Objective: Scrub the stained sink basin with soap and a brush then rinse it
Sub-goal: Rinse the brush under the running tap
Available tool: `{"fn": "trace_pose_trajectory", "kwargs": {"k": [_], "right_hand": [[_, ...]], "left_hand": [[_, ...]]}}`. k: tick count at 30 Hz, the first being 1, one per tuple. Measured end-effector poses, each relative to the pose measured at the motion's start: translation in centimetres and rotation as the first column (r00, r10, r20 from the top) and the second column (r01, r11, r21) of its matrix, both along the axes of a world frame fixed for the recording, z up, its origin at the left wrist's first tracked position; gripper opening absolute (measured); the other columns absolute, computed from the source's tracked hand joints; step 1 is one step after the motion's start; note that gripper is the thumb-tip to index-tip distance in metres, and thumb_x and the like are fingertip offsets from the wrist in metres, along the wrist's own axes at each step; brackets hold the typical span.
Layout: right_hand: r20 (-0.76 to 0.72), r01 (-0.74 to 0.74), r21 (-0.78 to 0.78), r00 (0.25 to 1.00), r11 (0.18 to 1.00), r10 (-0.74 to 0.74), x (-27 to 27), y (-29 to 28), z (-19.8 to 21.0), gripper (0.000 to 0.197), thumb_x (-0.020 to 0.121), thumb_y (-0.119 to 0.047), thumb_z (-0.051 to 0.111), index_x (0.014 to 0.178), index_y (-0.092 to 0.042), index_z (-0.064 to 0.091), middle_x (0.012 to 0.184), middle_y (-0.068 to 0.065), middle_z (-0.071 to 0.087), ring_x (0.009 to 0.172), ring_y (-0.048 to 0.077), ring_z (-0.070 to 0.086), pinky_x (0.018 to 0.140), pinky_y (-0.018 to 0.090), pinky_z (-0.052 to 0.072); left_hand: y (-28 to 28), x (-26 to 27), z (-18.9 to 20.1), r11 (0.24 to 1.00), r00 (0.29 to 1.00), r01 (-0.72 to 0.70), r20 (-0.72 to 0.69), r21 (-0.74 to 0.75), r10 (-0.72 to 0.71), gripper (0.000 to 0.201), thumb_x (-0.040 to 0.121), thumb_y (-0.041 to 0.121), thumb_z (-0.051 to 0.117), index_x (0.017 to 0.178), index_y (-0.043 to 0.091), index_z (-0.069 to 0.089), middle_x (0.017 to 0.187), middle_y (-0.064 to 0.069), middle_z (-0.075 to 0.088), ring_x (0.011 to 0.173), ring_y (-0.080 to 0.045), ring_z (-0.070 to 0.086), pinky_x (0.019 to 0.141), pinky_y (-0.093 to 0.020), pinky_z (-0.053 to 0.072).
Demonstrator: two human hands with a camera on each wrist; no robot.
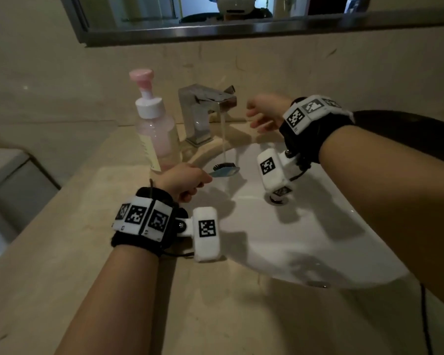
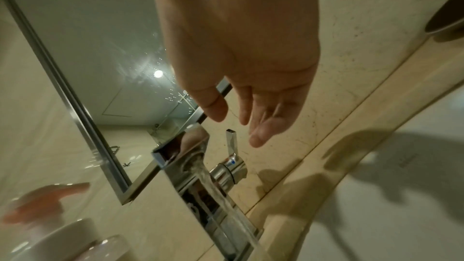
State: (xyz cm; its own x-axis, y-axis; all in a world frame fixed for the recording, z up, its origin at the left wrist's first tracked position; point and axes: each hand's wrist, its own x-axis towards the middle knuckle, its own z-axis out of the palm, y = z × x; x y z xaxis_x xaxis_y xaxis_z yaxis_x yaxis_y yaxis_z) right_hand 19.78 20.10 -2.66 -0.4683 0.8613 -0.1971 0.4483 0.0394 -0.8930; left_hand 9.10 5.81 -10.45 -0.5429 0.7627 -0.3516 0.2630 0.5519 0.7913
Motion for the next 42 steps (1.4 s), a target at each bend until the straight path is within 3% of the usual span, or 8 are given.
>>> {"fn": "trace_pose_trajectory", "kwargs": {"k": [4, 8, 21, 24, 28, 35, 38, 42], "right_hand": [[-0.043, -0.057, 0.017, 0.997, 0.998, 0.057, -2.1, 0.8, 0.1, 0.033, 0.096, -0.017, 0.042, 0.127, -0.014, 0.051, 0.110, 0.002, 0.051, 0.067, 0.009, 0.053, 0.054, 0.025, 0.048], [-0.062, -0.100, 0.065, 0.993, 0.993, 0.104, -3.0, 1.5, -0.1, 0.042, 0.097, -0.012, 0.039, 0.139, -0.015, 0.042, 0.114, 0.002, 0.049, 0.068, 0.006, 0.053, 0.058, 0.024, 0.046], [-0.049, -0.161, 0.067, 0.985, 0.985, 0.165, -3.9, 3.2, 0.5, 0.041, 0.092, 0.011, 0.031, 0.112, -0.018, 0.053, 0.104, 0.004, 0.048, 0.085, 0.012, 0.057, 0.059, 0.025, 0.042], [-0.026, -0.201, 0.096, 0.979, 0.975, 0.204, -3.5, 3.1, 0.4, 0.054, 0.090, 0.015, 0.034, 0.131, -0.015, 0.050, 0.119, 0.010, 0.048, 0.107, 0.022, 0.054, 0.079, 0.032, 0.048], [-0.070, -0.212, 0.103, 0.973, 0.972, 0.220, -3.4, 3.0, 0.3, 0.061, 0.088, 0.019, 0.029, 0.135, -0.014, 0.048, 0.137, 0.003, 0.046, 0.078, 0.009, 0.054, 0.086, 0.032, 0.043], [-0.049, -0.192, 0.076, 0.979, 0.978, 0.196, -3.0, 2.6, 0.5, 0.059, 0.089, 0.015, 0.027, 0.133, -0.016, 0.050, 0.120, 0.004, 0.050, 0.078, 0.010, 0.054, 0.086, 0.032, 0.042], [0.022, -0.226, 0.092, 0.974, 0.970, 0.225, -2.6, 2.2, 0.6, 0.054, 0.090, 0.013, 0.032, 0.135, -0.012, 0.048, 0.118, 0.007, 0.049, 0.096, 0.018, 0.052, 0.093, 0.038, 0.044], [0.020, -0.156, 0.110, 0.988, 0.982, 0.155, -2.3, 2.0, 0.4, 0.041, 0.098, -0.009, 0.037, 0.139, -0.007, 0.042, 0.122, 0.010, 0.056, 0.097, 0.019, 0.054, 0.090, 0.035, 0.049]], "left_hand": [[0.1, -0.2, -0.1, 1.000, 1.000, -0.001, 0.021, 0.006, 0.001, 0.019, 0.091, 0.013, 0.053, 0.108, 0.006, 0.056, 0.068, -0.001, 0.041, 0.051, -0.012, 0.032, 0.042, -0.021, 0.027], [0.1, -0.4, -0.3, 0.998, 0.995, -0.027, 0.095, 0.057, 0.022, 0.017, 0.092, 0.012, 0.052, 0.108, 0.006, 0.054, 0.070, -0.001, 0.042, 0.051, -0.011, 0.032, 0.042, -0.020, 0.028], [-0.1, -0.7, -0.5, 0.996, 0.992, -0.073, 0.104, 0.056, 0.067, 0.021, 0.093, 0.016, 0.051, 0.112, 0.006, 0.053, 0.073, -0.001, 0.047, 0.048, -0.009, 0.028, 0.034, -0.014, 0.023], [-0.1, -0.9, -0.5, 0.996, 0.993, -0.064, 0.106, 0.054, 0.058, 0.022, 0.093, 0.016, 0.051, 0.113, 0.006, 0.053, 0.073, -0.001, 0.047, 0.048, -0.010, 0.028, 0.034, -0.014, 0.023], [0.1, -1.1, -0.6, 0.997, 0.994, -0.052, 0.095, 0.048, 0.047, 0.022, 0.093, 0.017, 0.051, 0.111, 0.006, 0.054, 0.071, -0.001, 0.047, 0.047, -0.010, 0.027, 0.035, -0.015, 0.023], [0.1, -1.4, -0.8, 0.996, 0.993, -0.070, 0.100, 0.059, 0.063, 0.009, 0.092, 0.019, 0.052, 0.092, 0.010, 0.053, 0.070, 0.000, 0.048, 0.040, -0.007, 0.027, 0.034, -0.015, 0.021], [0.1, -1.6, -0.9, 0.996, 0.992, -0.081, 0.099, 0.039, 0.077, 0.014, 0.090, 0.021, 0.054, 0.080, 0.012, 0.052, 0.071, -0.001, 0.048, 0.038, -0.008, 0.026, 0.041, -0.019, 0.020], [-0.2, -1.4, -0.8, 0.993, 0.991, -0.082, 0.110, 0.081, 0.073, 0.012, 0.090, 0.020, 0.053, 0.079, 0.014, 0.052, 0.070, 0.000, 0.050, 0.032, -0.005, 0.027, 0.039, -0.016, 0.019]]}}
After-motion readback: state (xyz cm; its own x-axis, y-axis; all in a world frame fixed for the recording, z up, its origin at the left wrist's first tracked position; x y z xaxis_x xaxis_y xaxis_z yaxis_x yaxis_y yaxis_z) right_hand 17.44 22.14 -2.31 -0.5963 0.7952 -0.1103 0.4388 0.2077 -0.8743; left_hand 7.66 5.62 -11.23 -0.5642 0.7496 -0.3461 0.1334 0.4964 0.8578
